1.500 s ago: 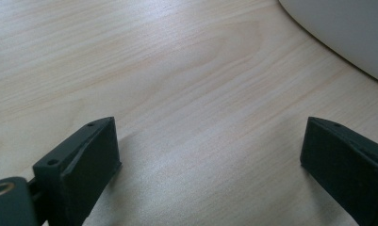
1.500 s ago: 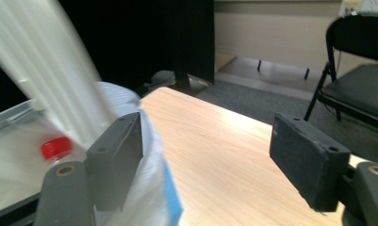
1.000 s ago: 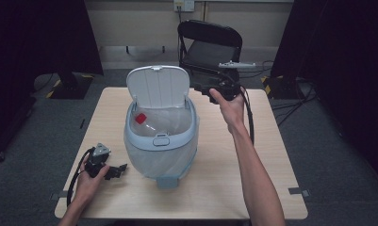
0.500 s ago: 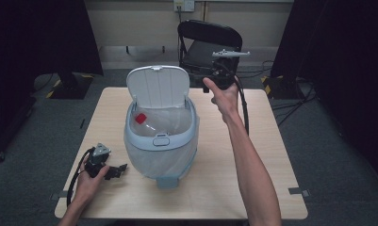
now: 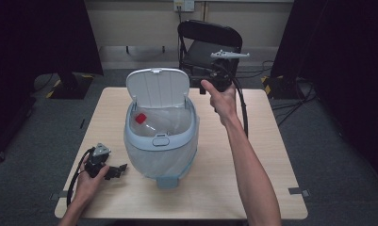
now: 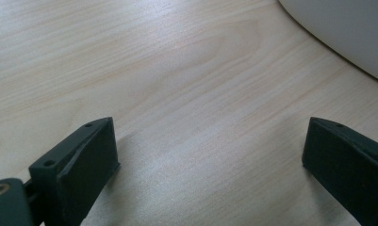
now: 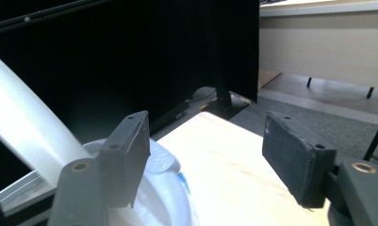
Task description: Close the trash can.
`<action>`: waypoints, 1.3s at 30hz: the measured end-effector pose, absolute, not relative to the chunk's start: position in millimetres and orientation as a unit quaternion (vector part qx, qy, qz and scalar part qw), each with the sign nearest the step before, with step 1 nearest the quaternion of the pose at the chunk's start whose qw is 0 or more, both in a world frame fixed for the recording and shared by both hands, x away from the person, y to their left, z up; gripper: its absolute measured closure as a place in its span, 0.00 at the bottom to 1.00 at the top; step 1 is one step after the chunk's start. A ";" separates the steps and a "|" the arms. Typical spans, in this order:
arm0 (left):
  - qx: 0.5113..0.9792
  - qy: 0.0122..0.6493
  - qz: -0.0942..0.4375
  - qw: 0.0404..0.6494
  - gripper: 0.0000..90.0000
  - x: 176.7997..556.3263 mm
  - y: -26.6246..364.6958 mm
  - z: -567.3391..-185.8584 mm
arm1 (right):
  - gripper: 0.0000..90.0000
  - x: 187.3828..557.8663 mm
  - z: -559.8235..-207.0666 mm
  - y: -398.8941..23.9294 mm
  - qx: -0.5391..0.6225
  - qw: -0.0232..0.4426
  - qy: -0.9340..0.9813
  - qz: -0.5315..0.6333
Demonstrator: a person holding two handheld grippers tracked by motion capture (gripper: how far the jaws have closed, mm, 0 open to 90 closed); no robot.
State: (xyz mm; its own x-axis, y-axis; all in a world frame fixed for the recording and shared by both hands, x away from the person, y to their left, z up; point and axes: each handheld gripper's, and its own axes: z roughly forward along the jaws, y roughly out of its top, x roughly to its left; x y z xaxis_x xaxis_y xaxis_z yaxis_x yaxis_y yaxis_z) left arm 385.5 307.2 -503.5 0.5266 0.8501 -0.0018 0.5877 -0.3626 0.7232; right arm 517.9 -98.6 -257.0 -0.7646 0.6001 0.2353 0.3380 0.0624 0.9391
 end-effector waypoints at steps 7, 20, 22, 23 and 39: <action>0.803 0.450 0.191 0.341 0.02 386.7 306.7 -503.5 | 0.35 510.3 -257.9 -97.9 0.311 0.101 0.728 0.603; 0.803 0.450 0.191 0.341 0.02 386.7 306.7 -503.5 | 0.35 486.9 -263.4 -100.1 0.291 0.098 0.742 0.596; 0.803 0.450 0.191 0.341 0.02 386.7 306.7 -503.5 | 0.35 481.7 -263.0 -100.4 0.287 0.098 0.745 0.594; 0.803 0.450 0.191 0.341 0.02 386.7 306.7 -503.5 | 0.34 479.5 -262.8 -100.6 0.283 0.094 0.744 0.598; 0.803 0.450 0.191 0.341 0.02 386.7 306.7 -503.6 | 0.33 442.9 -260.3 -78.9 0.269 0.096 0.772 0.568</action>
